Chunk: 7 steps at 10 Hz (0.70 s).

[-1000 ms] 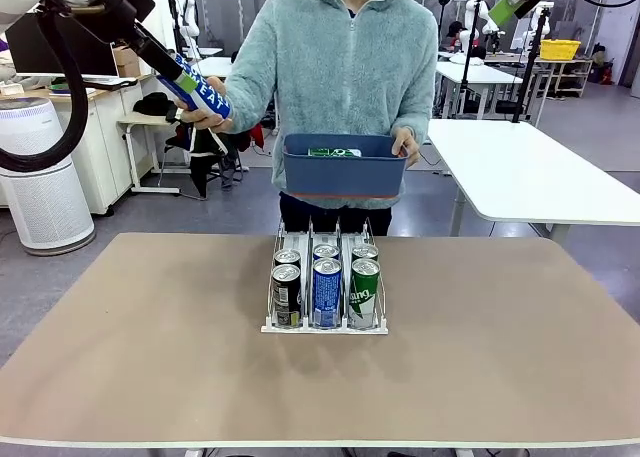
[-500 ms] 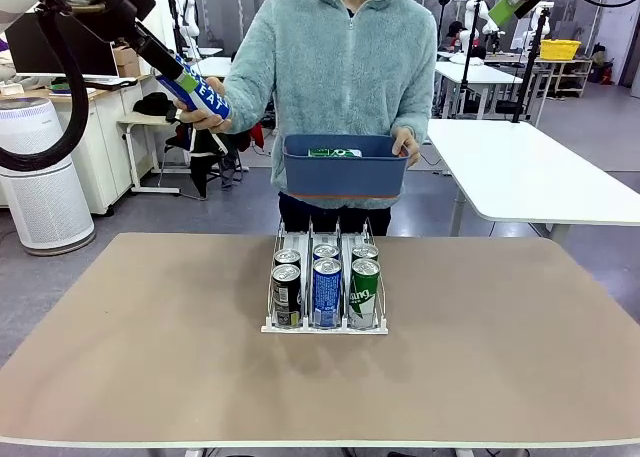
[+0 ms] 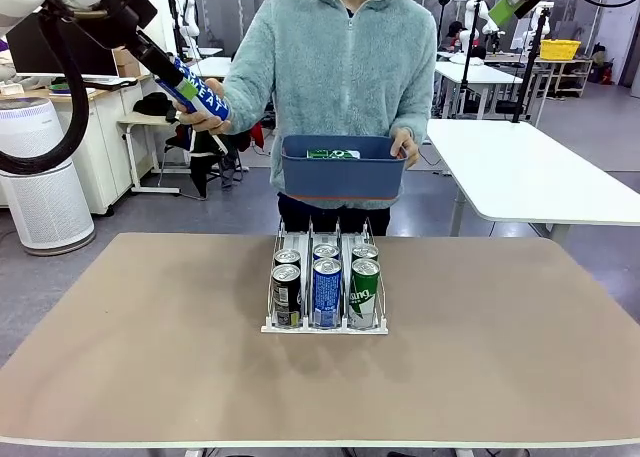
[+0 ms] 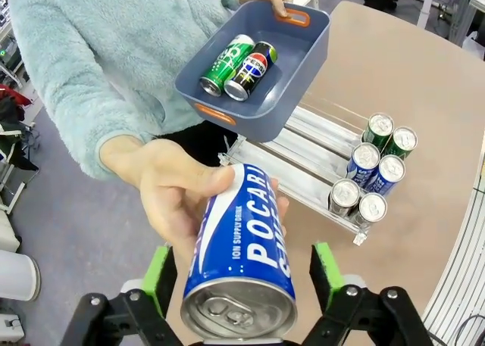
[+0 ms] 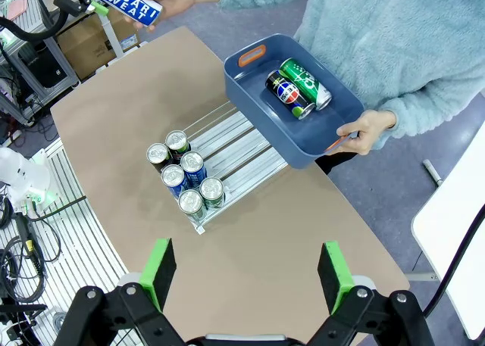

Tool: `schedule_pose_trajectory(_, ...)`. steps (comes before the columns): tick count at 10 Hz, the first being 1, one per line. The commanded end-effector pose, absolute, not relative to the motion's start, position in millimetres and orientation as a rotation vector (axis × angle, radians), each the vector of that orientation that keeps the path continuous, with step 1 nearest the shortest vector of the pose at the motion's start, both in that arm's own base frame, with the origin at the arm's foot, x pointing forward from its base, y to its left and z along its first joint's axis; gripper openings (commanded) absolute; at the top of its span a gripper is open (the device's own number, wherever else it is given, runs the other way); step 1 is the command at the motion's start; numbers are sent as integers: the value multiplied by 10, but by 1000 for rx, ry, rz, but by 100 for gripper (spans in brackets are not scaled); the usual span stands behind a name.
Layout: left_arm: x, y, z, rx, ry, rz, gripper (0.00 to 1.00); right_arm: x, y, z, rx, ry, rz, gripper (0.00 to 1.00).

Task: Fill the beverage cans into the dispenser.
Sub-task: Pick up the Ionic drink handed by the human.

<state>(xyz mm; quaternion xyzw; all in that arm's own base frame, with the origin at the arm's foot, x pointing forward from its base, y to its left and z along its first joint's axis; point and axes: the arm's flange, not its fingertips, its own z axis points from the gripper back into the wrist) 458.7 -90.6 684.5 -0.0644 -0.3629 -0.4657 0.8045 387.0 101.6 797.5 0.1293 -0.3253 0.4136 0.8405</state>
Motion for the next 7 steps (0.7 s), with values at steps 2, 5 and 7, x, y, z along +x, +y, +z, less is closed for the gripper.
schedule_pose_trajectory(2,4561,-862,6834,-111,-750,-1007,0,3874,1002,7964,277,-689,881,100)
schedule_pose_trajectory(5,4554,-870,6850,-100,-788,-1003,11,3874,1002,7964,277,-689,881,100)
schedule_pose_trajectory(7,4554,-860,6847,-101,-797,-1005,0,3874,1002,7964,277,-689,881,100)
